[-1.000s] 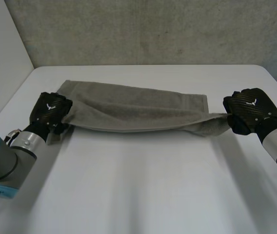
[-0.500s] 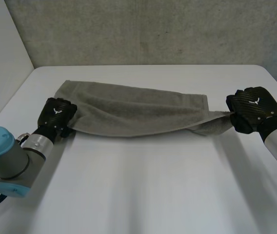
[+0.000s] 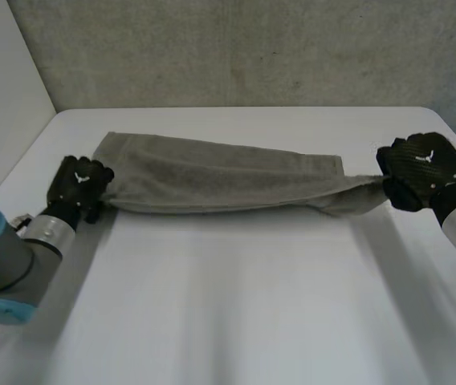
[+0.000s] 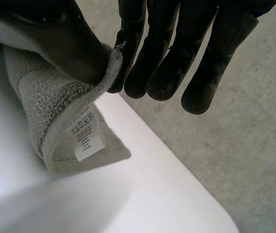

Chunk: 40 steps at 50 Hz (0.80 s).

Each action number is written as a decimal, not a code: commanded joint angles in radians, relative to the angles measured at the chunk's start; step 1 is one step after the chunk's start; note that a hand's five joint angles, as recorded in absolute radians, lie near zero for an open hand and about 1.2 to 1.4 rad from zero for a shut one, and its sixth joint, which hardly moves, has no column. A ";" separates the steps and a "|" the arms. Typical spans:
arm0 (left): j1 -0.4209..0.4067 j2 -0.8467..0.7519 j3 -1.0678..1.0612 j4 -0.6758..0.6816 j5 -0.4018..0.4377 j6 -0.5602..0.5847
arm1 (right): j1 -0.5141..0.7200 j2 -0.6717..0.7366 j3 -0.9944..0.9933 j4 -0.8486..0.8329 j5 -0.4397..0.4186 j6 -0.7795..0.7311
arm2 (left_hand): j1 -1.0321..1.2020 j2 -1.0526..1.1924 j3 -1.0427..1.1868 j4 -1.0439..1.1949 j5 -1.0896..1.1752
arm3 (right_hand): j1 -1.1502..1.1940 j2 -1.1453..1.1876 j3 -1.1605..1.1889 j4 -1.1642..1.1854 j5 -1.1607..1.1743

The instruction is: Fold the towel.

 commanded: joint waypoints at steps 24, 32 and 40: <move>0.271 0.819 -0.310 -0.516 0.383 0.037 | -0.162 -0.252 -0.270 0.965 -0.140 -0.430 | 0.048 0.039 0.022 0.037 0.032 | 0.067 0.055 0.053 0.056 0.038; 0.265 0.654 -0.232 -0.447 0.392 0.038 | -0.162 -0.117 -0.316 0.908 -0.144 -0.439 | 0.048 0.039 0.022 0.037 0.032 | 0.067 0.055 0.053 0.056 0.038; 0.127 0.248 0.042 -0.348 0.382 0.113 | -0.050 0.197 -0.551 0.834 -0.060 -0.356 | 0.048 0.039 0.022 0.037 0.032 | 0.067 0.055 0.053 0.056 0.038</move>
